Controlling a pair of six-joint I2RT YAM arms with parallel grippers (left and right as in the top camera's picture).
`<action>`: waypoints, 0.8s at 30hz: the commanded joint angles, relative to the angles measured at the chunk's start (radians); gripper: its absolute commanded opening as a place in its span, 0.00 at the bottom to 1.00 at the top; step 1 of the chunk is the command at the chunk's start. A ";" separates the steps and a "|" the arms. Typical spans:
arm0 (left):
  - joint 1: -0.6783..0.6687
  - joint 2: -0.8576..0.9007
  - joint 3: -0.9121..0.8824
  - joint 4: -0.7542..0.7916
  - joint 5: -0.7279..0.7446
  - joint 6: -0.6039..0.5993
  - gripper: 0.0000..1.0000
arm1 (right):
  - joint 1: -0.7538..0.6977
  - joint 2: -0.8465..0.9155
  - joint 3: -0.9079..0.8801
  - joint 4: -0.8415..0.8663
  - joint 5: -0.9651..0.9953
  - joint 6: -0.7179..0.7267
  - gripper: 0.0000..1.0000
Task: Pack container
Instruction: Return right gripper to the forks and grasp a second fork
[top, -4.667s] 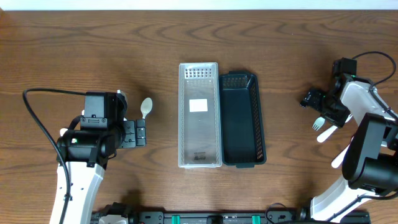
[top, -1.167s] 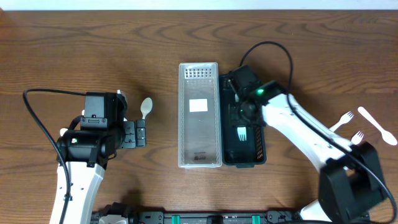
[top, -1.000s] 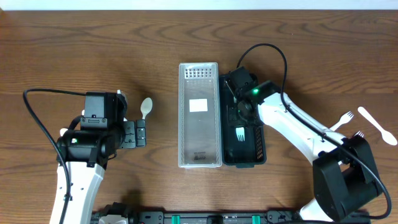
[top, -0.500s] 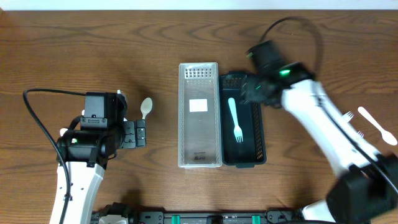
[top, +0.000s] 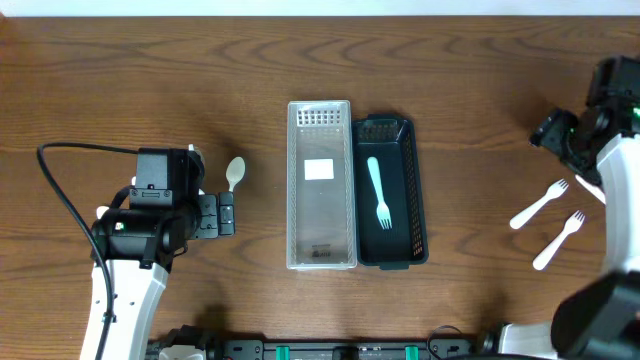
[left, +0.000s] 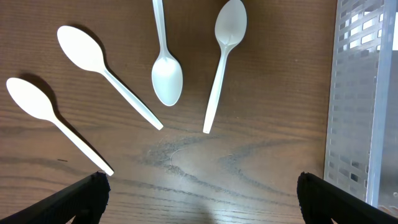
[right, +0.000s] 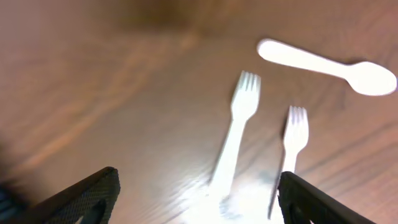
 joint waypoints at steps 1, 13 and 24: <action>0.005 0.000 0.007 -0.002 -0.015 -0.013 0.98 | -0.060 0.072 -0.028 0.021 -0.039 -0.068 0.85; 0.005 0.000 0.004 -0.001 -0.015 -0.013 0.98 | -0.148 0.290 -0.032 0.093 -0.079 -0.108 0.86; 0.005 0.000 0.004 -0.001 -0.015 -0.013 0.98 | -0.150 0.381 -0.038 0.137 -0.107 -0.108 0.85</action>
